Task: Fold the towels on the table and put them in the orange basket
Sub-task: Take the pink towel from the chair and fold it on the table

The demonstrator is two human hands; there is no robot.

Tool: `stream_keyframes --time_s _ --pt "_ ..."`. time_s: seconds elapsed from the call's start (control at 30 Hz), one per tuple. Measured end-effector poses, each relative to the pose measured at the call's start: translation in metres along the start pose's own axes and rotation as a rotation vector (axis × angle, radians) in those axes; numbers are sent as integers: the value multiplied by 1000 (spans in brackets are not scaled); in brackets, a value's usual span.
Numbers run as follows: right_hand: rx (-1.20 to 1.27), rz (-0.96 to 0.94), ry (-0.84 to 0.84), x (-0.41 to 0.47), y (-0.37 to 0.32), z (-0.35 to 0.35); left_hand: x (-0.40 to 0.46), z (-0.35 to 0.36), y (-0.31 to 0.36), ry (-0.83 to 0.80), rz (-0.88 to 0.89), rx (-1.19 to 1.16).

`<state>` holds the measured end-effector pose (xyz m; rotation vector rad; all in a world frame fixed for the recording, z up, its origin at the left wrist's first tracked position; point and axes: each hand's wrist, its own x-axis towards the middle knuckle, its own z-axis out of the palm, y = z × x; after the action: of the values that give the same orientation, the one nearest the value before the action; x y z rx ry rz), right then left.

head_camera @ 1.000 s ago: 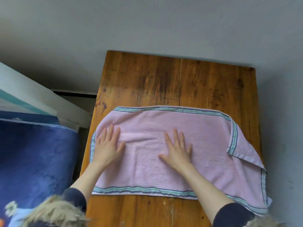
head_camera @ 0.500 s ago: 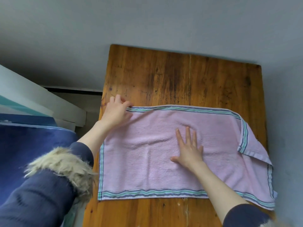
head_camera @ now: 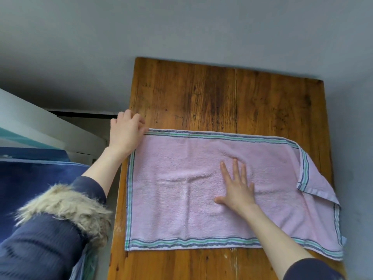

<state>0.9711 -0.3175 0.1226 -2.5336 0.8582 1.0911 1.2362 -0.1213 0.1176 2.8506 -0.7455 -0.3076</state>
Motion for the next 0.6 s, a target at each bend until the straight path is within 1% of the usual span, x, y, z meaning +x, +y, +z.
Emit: stream_keyframes --time_s 0.03,0.1,0.17,0.2,0.23,0.27,0.3,0.37,0.47,0.53,0.6 --pt "2 0 0 0 0 0 -5 2 4 58 -13 -24" --pt "7 1 0 0 1 0 -24 9 15 150 24 -94" --pt "14 2 -2 0 1 -1 -53 23 27 162 124 -140" --pt "18 0 0 0 1 -1 -69 33 32 104 179 -120" --pt "19 -3 3 0 2 0 -82 42 35 3 203 -88" --pt "21 -7 8 1 2 0 -91 50 35 -93 190 -60" --pt "22 -11 11 1 2 1 -95 56 31 -152 161 -39" --pt "32 -16 13 3 3 2 -91 62 20 -180 139 7" --pt "49 -28 14 4 3 4 -77 59 7 -230 152 62" --pt "72 -39 9 4 5 5 -71 57 6 -282 143 94" --pt "76 -49 4 4 5 6 -71 54 12 -299 115 74"
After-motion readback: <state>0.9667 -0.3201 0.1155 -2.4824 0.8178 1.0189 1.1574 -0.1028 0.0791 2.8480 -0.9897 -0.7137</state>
